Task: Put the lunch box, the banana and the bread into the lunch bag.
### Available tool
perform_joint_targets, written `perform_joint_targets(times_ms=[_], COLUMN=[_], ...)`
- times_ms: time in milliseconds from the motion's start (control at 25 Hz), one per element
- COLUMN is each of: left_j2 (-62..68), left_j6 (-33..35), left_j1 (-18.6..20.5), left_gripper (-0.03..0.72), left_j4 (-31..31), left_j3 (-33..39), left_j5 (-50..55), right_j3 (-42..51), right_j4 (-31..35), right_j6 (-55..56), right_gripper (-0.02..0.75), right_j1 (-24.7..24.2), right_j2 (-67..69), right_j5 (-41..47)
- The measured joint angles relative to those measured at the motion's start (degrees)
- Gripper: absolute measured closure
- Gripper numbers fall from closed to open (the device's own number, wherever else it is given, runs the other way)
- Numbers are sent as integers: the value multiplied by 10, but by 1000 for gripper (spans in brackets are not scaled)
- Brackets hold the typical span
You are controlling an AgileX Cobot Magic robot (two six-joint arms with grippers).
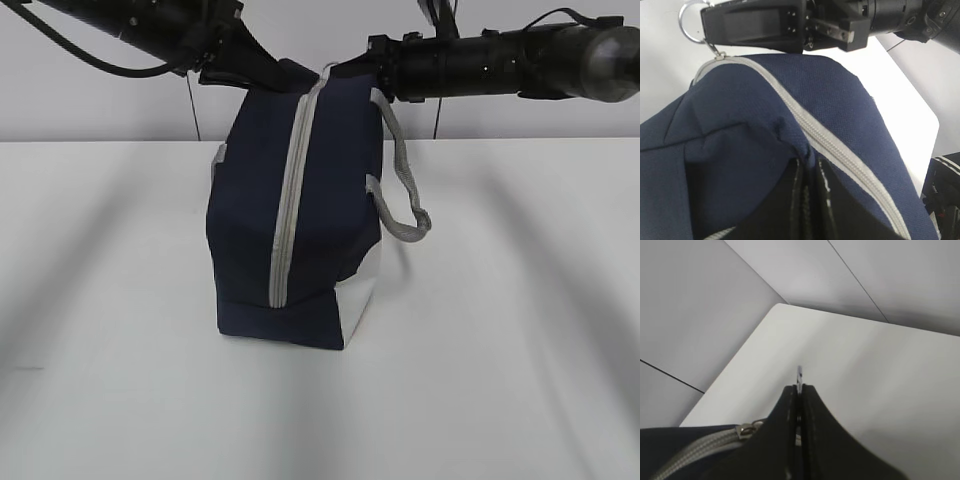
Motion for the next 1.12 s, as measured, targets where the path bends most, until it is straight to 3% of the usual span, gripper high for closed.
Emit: perform_joint_targets(times_ms=[240,720,880,1000,1120], left_j2=[0,-11,-11,-11,-11], left_j6=[0,1,-9,-11,-15], left_j1=[-1,-1,-1,-1,-1], left_gripper=[684,685,685,685,685], left_j4=[0,4,4,4,4], left_j3=[0,1,1,1,1], left_j5=[3,7,6,5,1], right_j3=[-1,-2,-7,-33,-79], right_j4=[-61,-73,-61,-60,-62], right_j6=[10,13,11,7,8], right_gripper=[732,724,587,388,246], right_j1=[-1,-1,-3,-5,-5], right_j2=[0,0,0,1,2], right_j5=[11,17,-14,-47,-73])
